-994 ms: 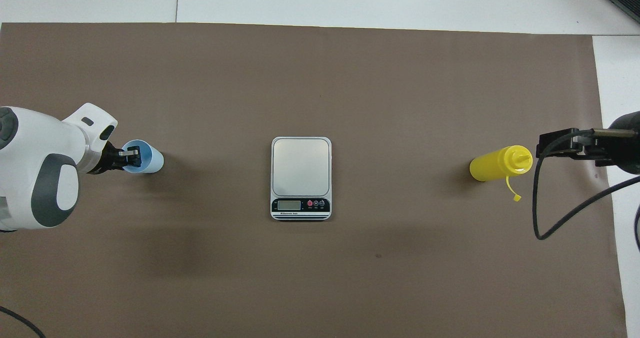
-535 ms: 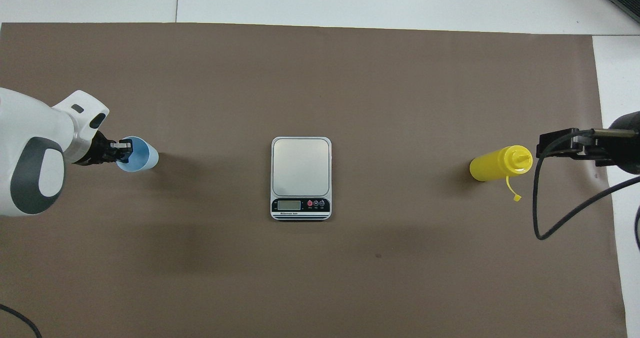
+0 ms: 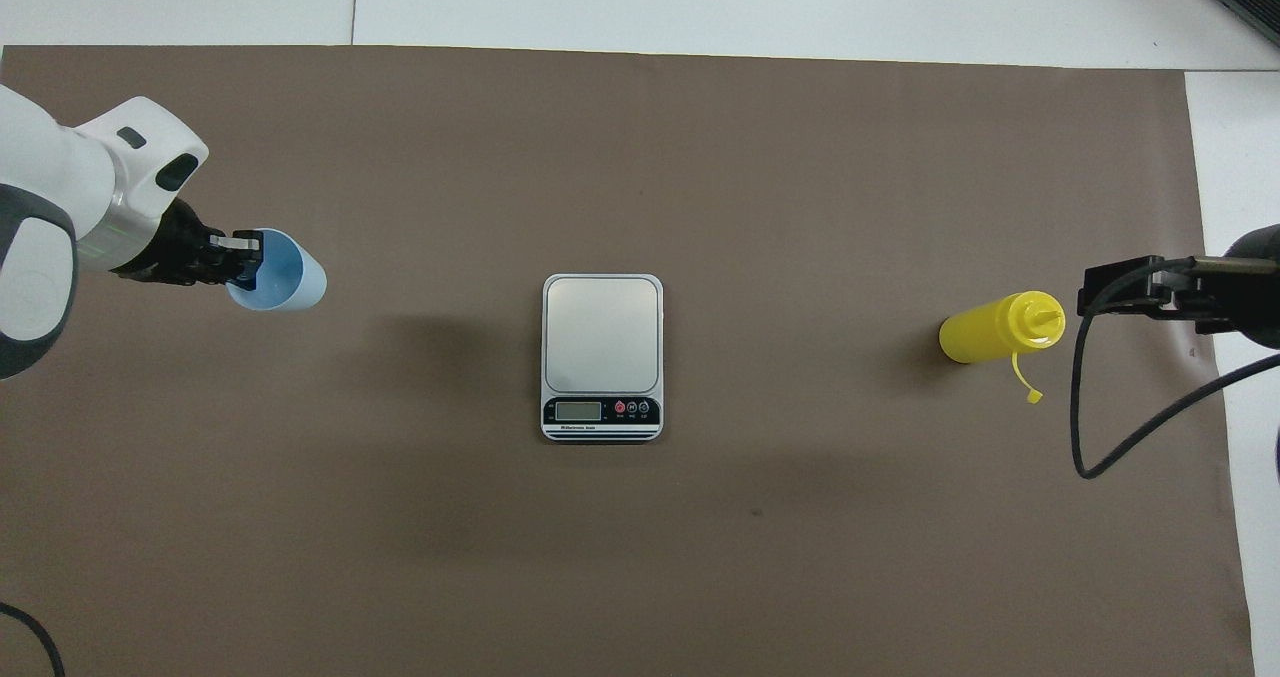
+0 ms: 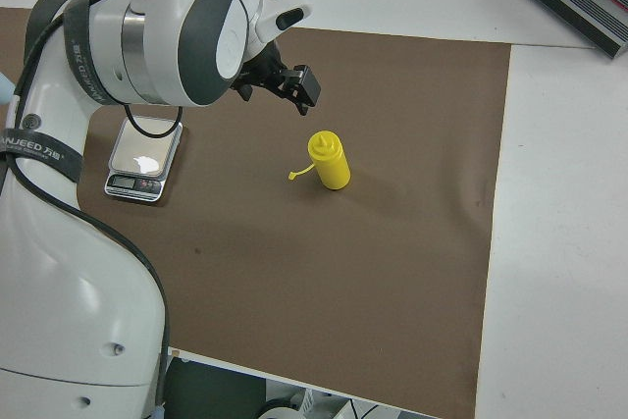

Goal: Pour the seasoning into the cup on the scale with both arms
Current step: 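Lift the blue cup with the left gripper and carry it onto the scale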

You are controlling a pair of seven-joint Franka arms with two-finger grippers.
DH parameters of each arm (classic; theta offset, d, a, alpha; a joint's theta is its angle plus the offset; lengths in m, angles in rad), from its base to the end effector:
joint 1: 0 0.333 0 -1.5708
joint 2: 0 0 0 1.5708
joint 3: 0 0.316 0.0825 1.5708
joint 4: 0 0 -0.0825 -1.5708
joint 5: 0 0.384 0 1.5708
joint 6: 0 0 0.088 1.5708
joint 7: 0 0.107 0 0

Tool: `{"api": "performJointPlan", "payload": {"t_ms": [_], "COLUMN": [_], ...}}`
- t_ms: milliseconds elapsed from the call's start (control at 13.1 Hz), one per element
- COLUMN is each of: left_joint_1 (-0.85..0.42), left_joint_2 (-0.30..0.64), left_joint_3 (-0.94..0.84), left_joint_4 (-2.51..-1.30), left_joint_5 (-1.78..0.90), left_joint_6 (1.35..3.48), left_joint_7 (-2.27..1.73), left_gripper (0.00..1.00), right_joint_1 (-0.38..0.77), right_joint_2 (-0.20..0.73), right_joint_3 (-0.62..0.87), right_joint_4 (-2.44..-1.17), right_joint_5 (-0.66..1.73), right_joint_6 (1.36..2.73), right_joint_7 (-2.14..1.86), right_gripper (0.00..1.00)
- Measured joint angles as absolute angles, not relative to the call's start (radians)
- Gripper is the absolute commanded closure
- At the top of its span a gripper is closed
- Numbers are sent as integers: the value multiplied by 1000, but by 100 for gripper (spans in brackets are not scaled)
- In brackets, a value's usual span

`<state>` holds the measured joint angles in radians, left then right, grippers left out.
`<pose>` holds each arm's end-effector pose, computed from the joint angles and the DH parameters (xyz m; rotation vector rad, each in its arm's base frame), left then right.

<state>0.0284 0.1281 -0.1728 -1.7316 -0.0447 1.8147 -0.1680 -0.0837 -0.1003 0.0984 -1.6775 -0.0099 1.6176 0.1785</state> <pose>0.5905 -0.0851 0.4959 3.0824 0.0559 -0.0814 0.5273 0.0094 0.6321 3.1146 -0.2557 0.0651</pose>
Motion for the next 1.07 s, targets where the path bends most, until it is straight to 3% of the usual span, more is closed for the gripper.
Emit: {"api": "performJointPlan", "payload": {"t_ms": [688,1071], "left_joint_1": [-206,-326], "left_joint_2": [163,285], "left_joint_3": [-220,-220], "left_joint_4": [-1720,-1719], "left_joint_5": [-119,-131], "left_joint_6": [1973,2046], "left_joint_7": [-425,-518], "left_gripper": [100,100], "right_joint_1": [-86,-100], "right_joint_2": [-100,-101], "right_joint_3": [97,96], "right_joint_4": [-1681,-1685], "right_joint_5": [-10,-10], "right_joint_6": [1618,1618], "right_joint_7": [176,130], "right_gripper": [0,0]}}
